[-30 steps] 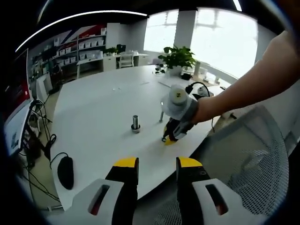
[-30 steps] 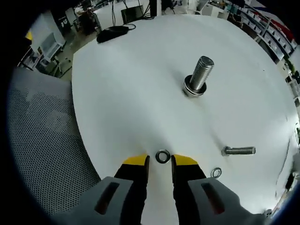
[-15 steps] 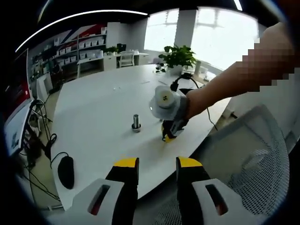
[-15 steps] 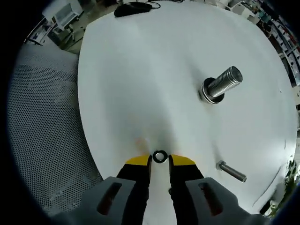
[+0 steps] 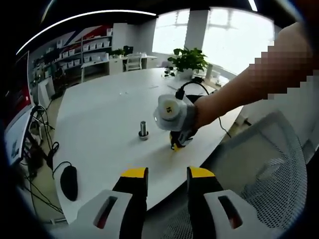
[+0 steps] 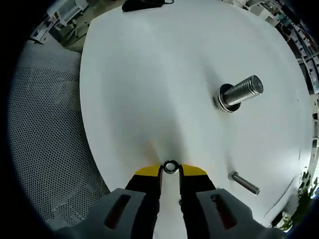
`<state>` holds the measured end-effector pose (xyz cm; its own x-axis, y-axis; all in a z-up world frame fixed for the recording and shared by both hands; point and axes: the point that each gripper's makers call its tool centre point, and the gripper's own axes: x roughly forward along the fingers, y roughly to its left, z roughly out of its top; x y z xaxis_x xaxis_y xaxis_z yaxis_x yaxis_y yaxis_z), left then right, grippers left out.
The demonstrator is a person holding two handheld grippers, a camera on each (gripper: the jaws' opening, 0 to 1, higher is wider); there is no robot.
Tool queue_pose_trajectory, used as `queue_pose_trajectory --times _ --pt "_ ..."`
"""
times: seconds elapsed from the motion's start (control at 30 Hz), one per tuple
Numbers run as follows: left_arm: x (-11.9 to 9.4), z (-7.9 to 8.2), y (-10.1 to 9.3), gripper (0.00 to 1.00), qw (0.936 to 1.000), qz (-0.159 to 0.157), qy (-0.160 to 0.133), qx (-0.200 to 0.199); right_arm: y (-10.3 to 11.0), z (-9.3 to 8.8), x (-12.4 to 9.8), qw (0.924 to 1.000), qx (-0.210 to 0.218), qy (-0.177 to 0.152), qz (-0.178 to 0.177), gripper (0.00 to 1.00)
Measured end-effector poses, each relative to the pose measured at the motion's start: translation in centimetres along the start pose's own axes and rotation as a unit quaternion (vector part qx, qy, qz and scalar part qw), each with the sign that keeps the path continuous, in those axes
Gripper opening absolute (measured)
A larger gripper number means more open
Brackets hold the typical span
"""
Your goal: Place the washer onto the threaded stud by aligning its center hole with the stud, sliding it down to the base, and recovering from edge contact or off-axis alignment until the washer reaches the visible bottom stop.
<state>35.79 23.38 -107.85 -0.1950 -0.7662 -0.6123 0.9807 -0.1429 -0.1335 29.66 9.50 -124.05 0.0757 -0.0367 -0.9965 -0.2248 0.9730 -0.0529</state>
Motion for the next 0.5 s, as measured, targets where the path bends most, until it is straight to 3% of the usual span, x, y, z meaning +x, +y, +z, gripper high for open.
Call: queue_pose_trajectory --times 0.1,0.27,0.5 --pt "0.0 0.0 0.0 0.3 1.0 0.0 0.001 0.0 0.3 -0.2 0.1 0.9994 -0.025 0.013 -0.019 0.15" --pt "0.0 -0.1 0.1 0.3 1.0 0.002 0.001 0.003 0.0 -0.1 0.5 0.9992 -0.025 0.018 -0.024 0.15" --pt "-0.5 0.5 -0.3 0.29 1.0 0.004 -0.002 0.005 -0.5 -0.2 0.3 0.9987 0.024 -0.037 -0.027 0.14"
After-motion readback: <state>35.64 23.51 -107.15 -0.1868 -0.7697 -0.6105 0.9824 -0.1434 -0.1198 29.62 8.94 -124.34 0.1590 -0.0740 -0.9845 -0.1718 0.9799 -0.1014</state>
